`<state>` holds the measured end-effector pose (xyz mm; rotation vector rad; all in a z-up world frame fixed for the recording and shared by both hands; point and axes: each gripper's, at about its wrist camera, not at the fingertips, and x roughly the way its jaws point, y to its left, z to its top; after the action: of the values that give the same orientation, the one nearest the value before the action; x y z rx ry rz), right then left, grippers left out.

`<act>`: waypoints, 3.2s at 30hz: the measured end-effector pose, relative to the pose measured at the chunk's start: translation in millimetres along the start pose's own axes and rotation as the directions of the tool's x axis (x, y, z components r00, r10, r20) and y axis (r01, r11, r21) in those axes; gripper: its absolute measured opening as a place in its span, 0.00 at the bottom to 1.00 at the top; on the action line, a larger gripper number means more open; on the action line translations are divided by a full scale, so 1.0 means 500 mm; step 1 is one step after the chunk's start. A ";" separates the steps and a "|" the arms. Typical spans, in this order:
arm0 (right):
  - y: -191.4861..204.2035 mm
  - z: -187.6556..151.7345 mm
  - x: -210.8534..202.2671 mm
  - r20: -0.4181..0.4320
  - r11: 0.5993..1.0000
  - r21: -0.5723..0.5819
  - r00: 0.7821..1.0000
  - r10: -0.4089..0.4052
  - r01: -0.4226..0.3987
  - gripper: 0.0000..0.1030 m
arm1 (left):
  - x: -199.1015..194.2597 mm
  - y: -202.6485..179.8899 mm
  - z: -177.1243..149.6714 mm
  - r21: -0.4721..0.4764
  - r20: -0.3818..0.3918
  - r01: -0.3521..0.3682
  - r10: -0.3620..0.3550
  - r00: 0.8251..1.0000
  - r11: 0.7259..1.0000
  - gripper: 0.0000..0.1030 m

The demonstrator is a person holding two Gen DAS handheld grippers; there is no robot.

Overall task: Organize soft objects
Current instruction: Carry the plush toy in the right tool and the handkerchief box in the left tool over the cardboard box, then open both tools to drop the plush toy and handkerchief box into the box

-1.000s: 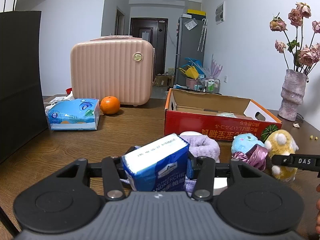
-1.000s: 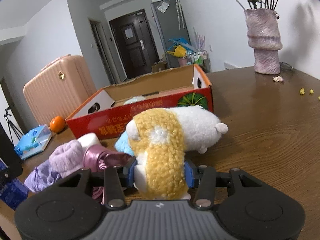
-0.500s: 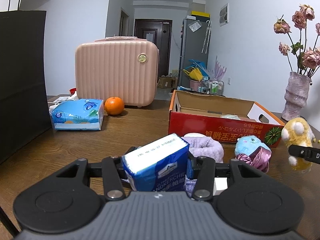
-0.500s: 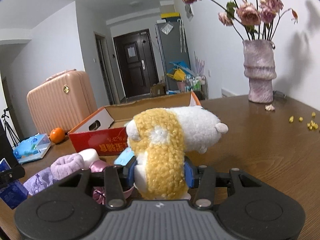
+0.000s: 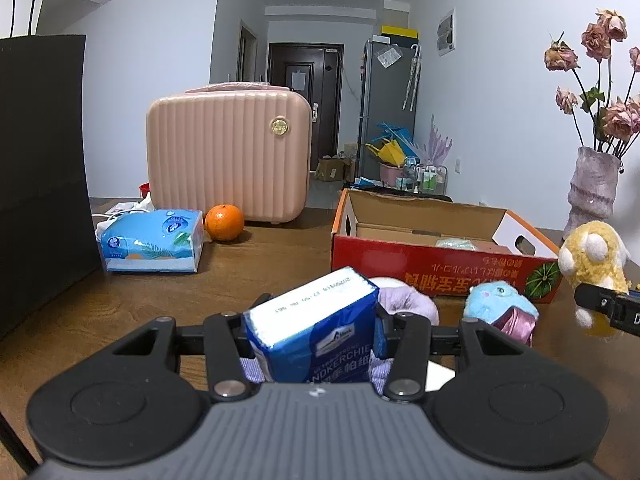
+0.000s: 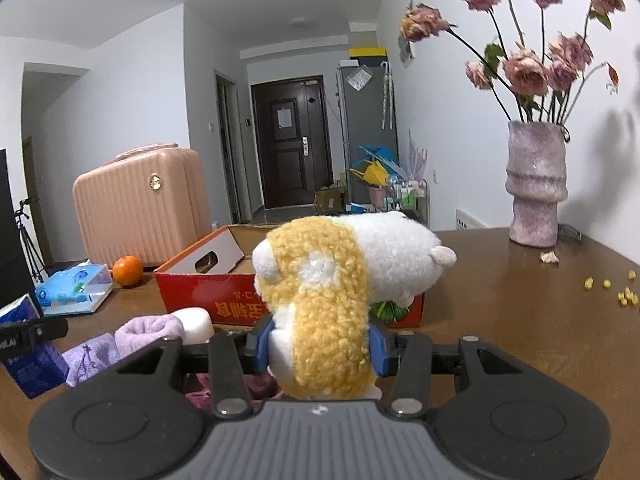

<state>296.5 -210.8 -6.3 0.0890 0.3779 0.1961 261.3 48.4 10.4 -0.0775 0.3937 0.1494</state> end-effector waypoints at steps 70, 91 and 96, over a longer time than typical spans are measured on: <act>0.044 0.173 0.293 0.057 0.989 -0.145 0.998 -0.028 0.036 0.44 | 0.276 -0.110 0.211 -0.044 0.084 0.019 -0.015 0.996 0.999 0.47; 0.053 0.191 0.430 -0.072 0.983 -0.185 0.997 -0.029 0.015 0.44 | 0.404 -0.112 0.238 -0.008 0.013 -0.002 0.002 1.000 1.000 0.47; 0.051 0.183 0.443 -0.100 0.983 -0.185 0.995 -0.029 0.010 0.44 | 0.431 -0.114 0.227 0.005 -0.025 -0.013 0.013 1.000 1.000 0.47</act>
<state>528.2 -144.9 2.4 -0.1081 0.4609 0.2163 509.7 32.0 34.0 -0.0719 0.4201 0.1606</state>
